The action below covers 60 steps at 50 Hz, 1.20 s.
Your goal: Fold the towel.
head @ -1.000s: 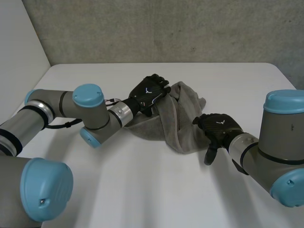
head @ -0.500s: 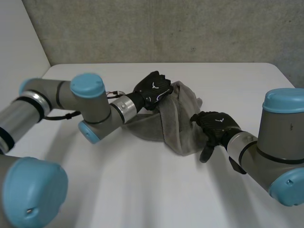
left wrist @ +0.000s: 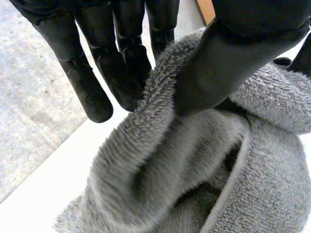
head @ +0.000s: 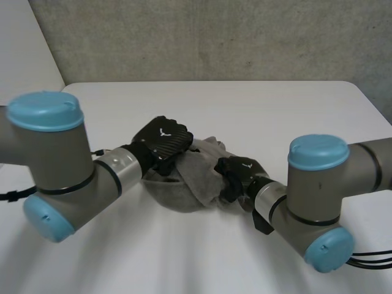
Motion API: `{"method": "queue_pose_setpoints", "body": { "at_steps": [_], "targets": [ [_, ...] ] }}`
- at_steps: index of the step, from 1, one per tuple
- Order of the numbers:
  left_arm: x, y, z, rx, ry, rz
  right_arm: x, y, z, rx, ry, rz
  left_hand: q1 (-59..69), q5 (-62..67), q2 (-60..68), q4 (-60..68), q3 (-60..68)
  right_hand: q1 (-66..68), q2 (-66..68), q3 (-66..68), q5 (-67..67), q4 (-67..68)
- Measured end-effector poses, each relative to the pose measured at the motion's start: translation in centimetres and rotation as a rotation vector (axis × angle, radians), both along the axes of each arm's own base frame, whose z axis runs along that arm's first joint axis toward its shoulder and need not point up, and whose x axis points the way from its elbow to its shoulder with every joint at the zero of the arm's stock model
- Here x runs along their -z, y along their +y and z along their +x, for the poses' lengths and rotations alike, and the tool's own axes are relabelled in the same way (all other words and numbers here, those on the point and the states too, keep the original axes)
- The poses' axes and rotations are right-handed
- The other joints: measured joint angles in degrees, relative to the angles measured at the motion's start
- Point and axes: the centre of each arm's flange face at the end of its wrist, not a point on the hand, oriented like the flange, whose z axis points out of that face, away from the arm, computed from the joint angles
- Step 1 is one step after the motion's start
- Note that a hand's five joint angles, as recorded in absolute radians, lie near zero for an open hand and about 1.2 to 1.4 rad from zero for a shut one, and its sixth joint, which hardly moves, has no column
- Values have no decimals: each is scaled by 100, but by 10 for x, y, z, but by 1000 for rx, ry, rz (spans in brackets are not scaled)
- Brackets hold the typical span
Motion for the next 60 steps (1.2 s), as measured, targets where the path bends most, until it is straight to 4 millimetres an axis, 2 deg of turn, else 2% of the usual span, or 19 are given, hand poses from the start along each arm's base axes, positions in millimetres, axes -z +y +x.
{"method": "queue_pose_setpoints", "body": {
  "at_steps": [4,8,10,11,13,14,17,18,21,24,27,30,37,40,41,45,50,57,60],
  "targets": [
    [-19,3,10,-39,50,-7,-31,0,-1,-53,7,-64,60,19,0,11,0,1,0,81,1,92],
    [-55,-12,20,-84,123,-93,-82,-13,3,-133,21,-226,60,19,0,12,0,9,0,140,2,93],
    [-83,-29,21,-107,173,-180,-121,-27,8,-163,22,-366,60,19,0,12,0,19,0,140,23,93],
    [-92,-35,21,-112,189,-209,-129,-30,8,-166,21,-397,60,19,0,12,0,20,5,140,30,93],
    [-121,-53,20,-128,239,-302,-173,-41,11,-179,24,-557,60,19,0,12,0,20,0,140,65,93],
    [-130,-58,19,-132,256,-329,-183,-43,11,-180,25,-595,60,19,0,12,1,20,0,140,74,93],
    [-175,-75,16,-147,349,-458,-245,-50,9,-137,17,-827,60,19,0,12,23,21,5,140,114,94],
    [-183,-77,16,-148,368,-478,-258,-50,8,-116,10,-874,60,19,0,13,25,24,0,141,120,96],
    [-221,-73,18,-143,468,-554,-317,-44,0,15,-57,-1085,60,20,0,13,26,143,307,141,285,101],
    [-241,-62,21,-128,532,-576,-336,-37,-4,71,-96,-1156,60,46,2,13,26,147,332,185,296,101],
    [-239,-51,24,-110,548,-553,-320,-34,-3,51,-77,-1125,60,75,31,13,26,169,332,216,314,102],
    [-215,-43,24,-89,524,-494,-289,-31,-1,-6,-24,-1058,60,76,35,13,27,185,332,218,321,102],
    [-131,-10,30,-37,435,-306,-182,-15,-7,-164,194,-848,60,77,48,12,48,195,332,219,322,103],
    [-79,10,35,-20,371,-206,-135,-7,-11,-229,289,-751,55,49,11,-163,-76,196,332,219,321,103],
    [-67,13,35,-19,353,-184,-128,-5,-12,-240,303,-736,30,11,-28,-231,-144,196,332,219,322,103],
    [6,34,37,-10,226,-56,-85,3,-16,-298,381,-636,-115,-343,-429,-651,-548,197,332,219,322,108],
    [45,43,37,-10,149,16,-64,6,-18,-316,416,-575,-192,-407,-485,-697,-604,198,332,219,322,109],
    [48,39,40,-31,131,40,-68,8,-21,-301,414,-564,-239,-463,-535,-750,-658,199,332,219,322,109],
    [42,41,44,-38,127,53,-73,14,-24,-304,414,-557,-1283,-1491,-1537,-1739,-1615,199,332,219,322,109]
  ]
}}
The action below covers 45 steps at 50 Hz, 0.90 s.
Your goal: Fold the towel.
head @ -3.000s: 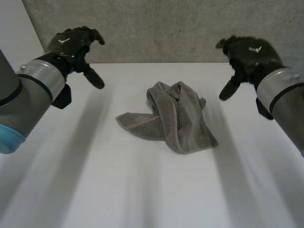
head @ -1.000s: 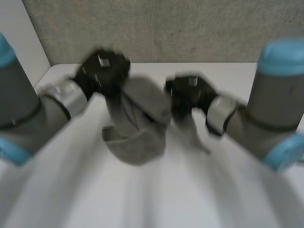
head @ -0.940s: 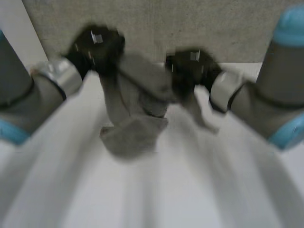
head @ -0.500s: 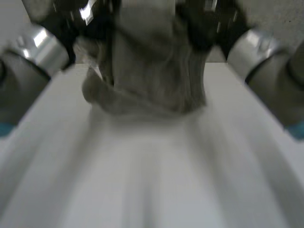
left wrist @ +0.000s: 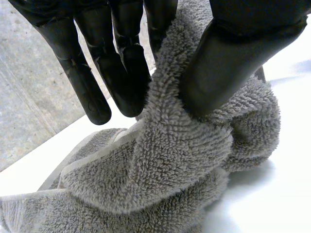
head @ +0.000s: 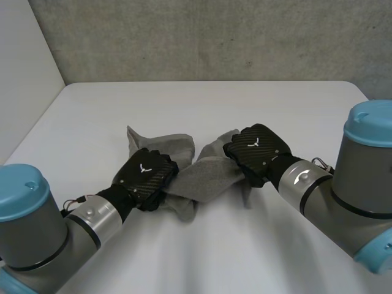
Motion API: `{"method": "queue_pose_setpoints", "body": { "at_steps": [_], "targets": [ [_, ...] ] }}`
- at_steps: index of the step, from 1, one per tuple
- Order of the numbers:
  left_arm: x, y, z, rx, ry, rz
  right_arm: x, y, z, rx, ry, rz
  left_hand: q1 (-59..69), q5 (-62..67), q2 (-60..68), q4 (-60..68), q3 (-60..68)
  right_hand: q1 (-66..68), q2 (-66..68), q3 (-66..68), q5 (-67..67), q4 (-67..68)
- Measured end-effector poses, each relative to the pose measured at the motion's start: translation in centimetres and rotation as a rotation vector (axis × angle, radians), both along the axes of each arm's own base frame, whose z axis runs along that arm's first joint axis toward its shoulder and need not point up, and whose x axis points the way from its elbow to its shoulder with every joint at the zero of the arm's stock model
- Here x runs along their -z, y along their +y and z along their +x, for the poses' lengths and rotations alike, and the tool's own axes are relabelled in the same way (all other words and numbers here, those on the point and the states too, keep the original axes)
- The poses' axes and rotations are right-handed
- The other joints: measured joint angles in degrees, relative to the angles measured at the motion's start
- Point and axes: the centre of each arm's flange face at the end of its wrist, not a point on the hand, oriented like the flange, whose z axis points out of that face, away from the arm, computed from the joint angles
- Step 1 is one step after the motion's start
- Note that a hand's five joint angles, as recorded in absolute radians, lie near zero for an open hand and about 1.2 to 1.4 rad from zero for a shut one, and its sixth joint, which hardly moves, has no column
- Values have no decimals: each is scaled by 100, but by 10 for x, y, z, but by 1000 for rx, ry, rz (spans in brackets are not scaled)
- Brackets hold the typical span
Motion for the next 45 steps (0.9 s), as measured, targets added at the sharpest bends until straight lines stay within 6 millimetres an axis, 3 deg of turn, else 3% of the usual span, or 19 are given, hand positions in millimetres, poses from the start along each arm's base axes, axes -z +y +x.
{"method": "queue_pose_setpoints", "body": {
  "at_steps": [3,6,12,17,20,25,32,40,45],
  "targets": [
    [-7,6,3,3,-2,13,-1,8,-4,-7,11,19,-1858,-1765,-1815,-1719,-1780,0,0,0,0,0],
    [-14,11,4,10,1,10,3,15,-7,-13,27,39,-2863,-2816,-2713,-2676,-2700,0,0,0,-1,0],
    [-36,8,1,21,33,-62,15,21,-14,-9,45,60,-3743,-3849,-3638,-3632,-3638,0,0,0,0,0],
    [-61,-15,-12,80,79,-159,29,16,-25,27,48,59,-3968,-4207,-3989,-3952,-3990,0,0,0,0,0],
    [-65,-27,-19,126,89,-172,36,14,-29,35,55,56,-3968,-4208,-3993,-3952,-3990,0,0,0,0,0],
    [-56,-58,-34,216,87,-127,45,14,-32,29,81,44,-3968,-4203,-3993,-3952,-3990,0,0,0,0,0],
    [-29,-92,-48,250,41,-25,51,15,-32,17,106,43,-3955,-3867,-3918,-3931,-3948,0,0,0,0,0],
    [0,-99,-49,283,-121,34,52,11,-35,30,108,47,-3955,-3813,-3868,-3931,-3894,1,0,0,-1,0],
    [11,-94,-36,318,-265,30,52,4,-39,51,105,47,-3955,-3814,-3868,-3931,-3894,1,0,0,0,0]
  ]
}}
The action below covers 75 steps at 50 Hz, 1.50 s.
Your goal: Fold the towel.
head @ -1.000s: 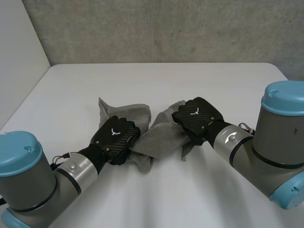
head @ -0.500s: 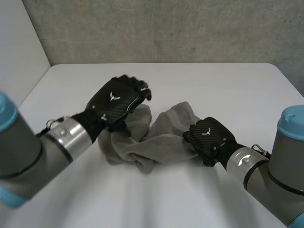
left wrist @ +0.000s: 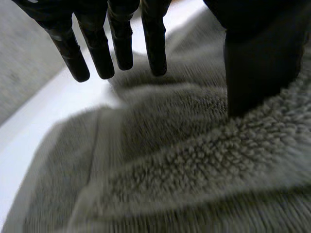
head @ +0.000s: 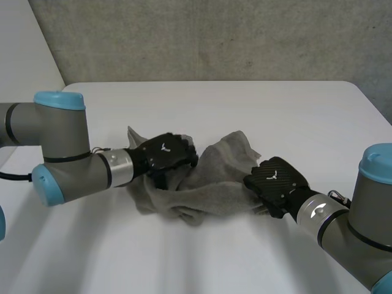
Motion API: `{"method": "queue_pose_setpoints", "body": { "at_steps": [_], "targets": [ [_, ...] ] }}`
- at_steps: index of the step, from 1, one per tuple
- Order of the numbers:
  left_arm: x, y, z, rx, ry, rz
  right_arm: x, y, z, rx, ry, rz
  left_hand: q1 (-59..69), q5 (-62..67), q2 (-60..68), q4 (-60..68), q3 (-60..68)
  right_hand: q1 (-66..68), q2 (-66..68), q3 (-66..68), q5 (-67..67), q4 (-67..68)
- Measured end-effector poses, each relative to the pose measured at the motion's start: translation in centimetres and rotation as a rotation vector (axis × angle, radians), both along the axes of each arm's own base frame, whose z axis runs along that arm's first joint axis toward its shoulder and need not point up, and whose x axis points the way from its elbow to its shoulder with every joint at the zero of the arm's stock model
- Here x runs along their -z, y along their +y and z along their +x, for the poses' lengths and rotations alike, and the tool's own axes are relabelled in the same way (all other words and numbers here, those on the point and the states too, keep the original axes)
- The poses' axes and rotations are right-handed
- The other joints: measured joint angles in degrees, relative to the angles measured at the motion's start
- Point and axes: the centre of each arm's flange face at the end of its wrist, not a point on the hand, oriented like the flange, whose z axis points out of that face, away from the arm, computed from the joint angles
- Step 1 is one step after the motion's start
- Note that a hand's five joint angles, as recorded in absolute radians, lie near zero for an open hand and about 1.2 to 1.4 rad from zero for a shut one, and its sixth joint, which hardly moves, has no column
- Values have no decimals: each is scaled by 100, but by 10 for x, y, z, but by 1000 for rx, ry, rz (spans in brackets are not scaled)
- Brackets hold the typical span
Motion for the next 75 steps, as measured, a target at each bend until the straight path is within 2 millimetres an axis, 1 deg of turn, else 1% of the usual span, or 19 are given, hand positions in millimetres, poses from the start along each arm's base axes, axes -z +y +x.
{"method": "queue_pose_setpoints", "body": {
  "at_steps": [10,24,28,35,38,42,45,50,53,58,59,60,61,62,65,67,69,71,75],
  "targets": [
    [6,-3,28,-30,-143,15,4,-7,-2,14,4,8,0,0,3,0,0,0,0,0,1,-4],
    [-12,-2,56,-95,-162,105,9,-9,-3,19,7,16,43,5,111,125,118,0,0,0,1,-3],
    [-16,3,59,-99,-162,112,10,-7,-3,17,10,21,1035,835,1043,1089,1030,0,0,0,5,-3],
    [-9,11,61,-103,-176,137,11,-3,-1,7,12,28,4537,4505,4597,4826,4565,0,0,0,29,-3],
    [-6,11,61,-105,-181,145,10,-2,-1,5,10,30,5148,5139,5140,5574,5165,0,0,0,40,-3],
    [-9,9,61,-111,-175,131,5,-4,0,7,2,21,5157,5157,5161,5657,5201,0,0,0,44,-3],
    [-23,1,59,-123,-152,77,-6,-11,3,6,-15,-12,5158,5158,5161,5657,5202,0,0,0,44,-3],
    [-62,-20,55,-173,-61,-55,-41,-31,16,-4,-69,-117,5160,5158,5161,5657,5232,0,0,0,44,-3],
    [-101,-42,52,-242,54,-153,-81,-53,29,3,-139,-231,5249,5158,5210,5658,5283,0,0,0,44,-3],
    [-195,-72,54,-406,367,-307,-175,-83,45,46,-323,-460,5249,5158,5210,5658,5312,0,0,0,45,-3],
    [-203,-73,55,-417,396,-317,-186,-84,46,52,-349,-485,5249,5158,5210,5658,5314,0,0,0,45,-3],
    [-224,-73,58,-443,473,-343,-215,-86,45,72,-419,-545,5249,5158,5211,5659,5314,0,0,0,45,-3],
    [-232,-73,59,-451,504,-353,-228,-86,44,82,-454,-572,5249,5158,5211,5660,5314,0,0,0,45,-3],
    [-248,-72,63,-465,563,-371,-257,-83,40,99,-536,-626,5249,5158,5212,5676,5315,0,0,0,44,-3],
    [-267,-69,69,-483,651,-391,-298,-73,31,107,-669,-686,5249,5158,5242,5681,5340,0,0,0,45,-3],
    [-267,-68,72,-490,667,-383,-303,-69,30,97,-697,-673,5248,5157,5241,5643,5339,0,0,0,45,-3],
    [-257,-67,73,-491,659,-353,-294,-67,31,82,-690,-627,5248,5154,5239,5460,5325,0,0,0,45,-3],
    [-240,-65,73,-483,633,-304,-275,-65,33,66,-657,-562,5232,5137,5220,5328,5304,0,0,0,45,-3],
    [-192,-58,69,-443,558,-173,-218,-60,37,40,-532,-411,5019,4930,4974,4922,4894,0,0,0,45,-3]
  ]
}}
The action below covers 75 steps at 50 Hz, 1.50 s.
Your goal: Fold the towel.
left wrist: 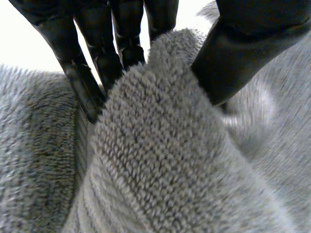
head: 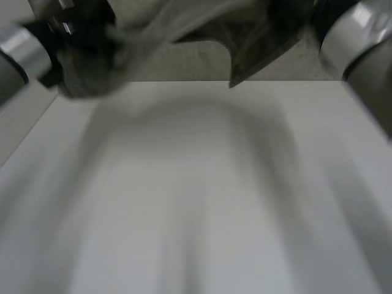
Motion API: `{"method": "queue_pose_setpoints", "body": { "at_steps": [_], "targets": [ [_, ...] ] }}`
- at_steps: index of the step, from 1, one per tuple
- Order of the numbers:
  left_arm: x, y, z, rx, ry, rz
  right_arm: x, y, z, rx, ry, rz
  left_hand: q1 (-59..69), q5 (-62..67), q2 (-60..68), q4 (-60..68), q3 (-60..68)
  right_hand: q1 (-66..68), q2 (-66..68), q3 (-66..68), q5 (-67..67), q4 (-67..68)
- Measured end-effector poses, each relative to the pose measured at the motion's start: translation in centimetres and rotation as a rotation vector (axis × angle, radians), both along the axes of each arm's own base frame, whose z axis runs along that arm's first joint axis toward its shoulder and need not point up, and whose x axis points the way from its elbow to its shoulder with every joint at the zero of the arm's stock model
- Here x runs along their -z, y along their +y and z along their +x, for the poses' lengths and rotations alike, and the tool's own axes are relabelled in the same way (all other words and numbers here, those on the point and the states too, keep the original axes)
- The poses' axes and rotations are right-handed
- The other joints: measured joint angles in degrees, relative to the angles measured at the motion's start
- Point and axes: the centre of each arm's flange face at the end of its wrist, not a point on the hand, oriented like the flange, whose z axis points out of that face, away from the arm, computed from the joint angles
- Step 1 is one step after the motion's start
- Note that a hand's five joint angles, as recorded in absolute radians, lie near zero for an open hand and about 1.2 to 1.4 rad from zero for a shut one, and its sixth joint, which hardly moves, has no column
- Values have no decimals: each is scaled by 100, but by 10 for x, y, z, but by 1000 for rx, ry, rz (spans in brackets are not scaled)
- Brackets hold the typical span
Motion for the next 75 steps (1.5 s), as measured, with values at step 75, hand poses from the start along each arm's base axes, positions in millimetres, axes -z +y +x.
{"method": "queue_pose_setpoints", "body": {
  "at_steps": [75],
  "targets": [
    [129,100,34,107,-217,307,216,55,-22,-50,480,342,-4539,-4668,-4487,-4368,-4399,6,0,0,0,0]
  ]
}}
